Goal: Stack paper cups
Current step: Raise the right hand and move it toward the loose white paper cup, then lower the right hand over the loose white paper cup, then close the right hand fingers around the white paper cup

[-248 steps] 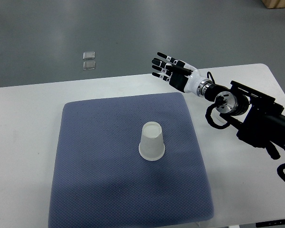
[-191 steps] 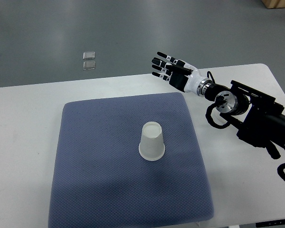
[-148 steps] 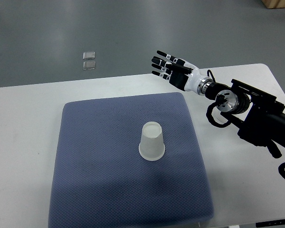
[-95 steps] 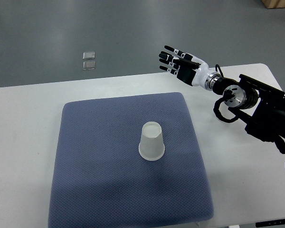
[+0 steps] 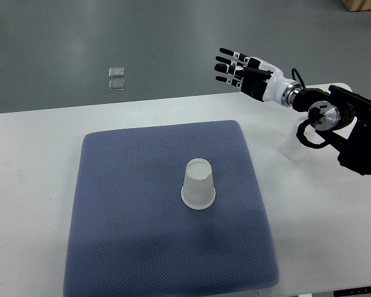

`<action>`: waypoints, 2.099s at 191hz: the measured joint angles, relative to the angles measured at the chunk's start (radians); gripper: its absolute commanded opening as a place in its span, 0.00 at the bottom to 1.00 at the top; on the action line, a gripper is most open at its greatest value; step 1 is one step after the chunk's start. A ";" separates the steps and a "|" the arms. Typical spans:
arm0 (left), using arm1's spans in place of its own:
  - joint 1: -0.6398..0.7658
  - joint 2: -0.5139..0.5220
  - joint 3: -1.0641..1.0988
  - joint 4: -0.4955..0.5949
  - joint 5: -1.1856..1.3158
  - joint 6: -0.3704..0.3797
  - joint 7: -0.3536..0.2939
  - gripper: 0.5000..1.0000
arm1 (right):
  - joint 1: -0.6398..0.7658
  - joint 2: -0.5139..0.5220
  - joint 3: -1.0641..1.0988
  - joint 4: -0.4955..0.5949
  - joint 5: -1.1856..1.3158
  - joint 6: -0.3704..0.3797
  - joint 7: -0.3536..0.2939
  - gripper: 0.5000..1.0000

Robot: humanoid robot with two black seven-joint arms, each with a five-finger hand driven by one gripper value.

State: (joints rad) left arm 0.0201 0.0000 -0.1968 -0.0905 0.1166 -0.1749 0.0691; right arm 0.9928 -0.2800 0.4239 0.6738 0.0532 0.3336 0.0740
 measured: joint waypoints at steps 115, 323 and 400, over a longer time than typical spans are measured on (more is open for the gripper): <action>0.000 0.000 0.000 0.000 0.000 0.000 0.000 1.00 | 0.038 -0.345 -0.013 0.420 -0.776 0.129 -0.002 0.85; 0.000 0.000 0.000 0.000 0.000 0.000 0.000 1.00 | -0.020 -0.325 -0.245 0.149 -1.239 -0.095 0.017 0.82; 0.000 0.000 0.000 0.000 0.000 0.000 0.000 1.00 | -0.025 -0.308 -0.309 0.132 -1.242 -0.172 0.019 0.50</action>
State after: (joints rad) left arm 0.0200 0.0000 -0.1968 -0.0905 0.1166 -0.1749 0.0690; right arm 0.9677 -0.5878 0.1153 0.8053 -1.1887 0.1613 0.0933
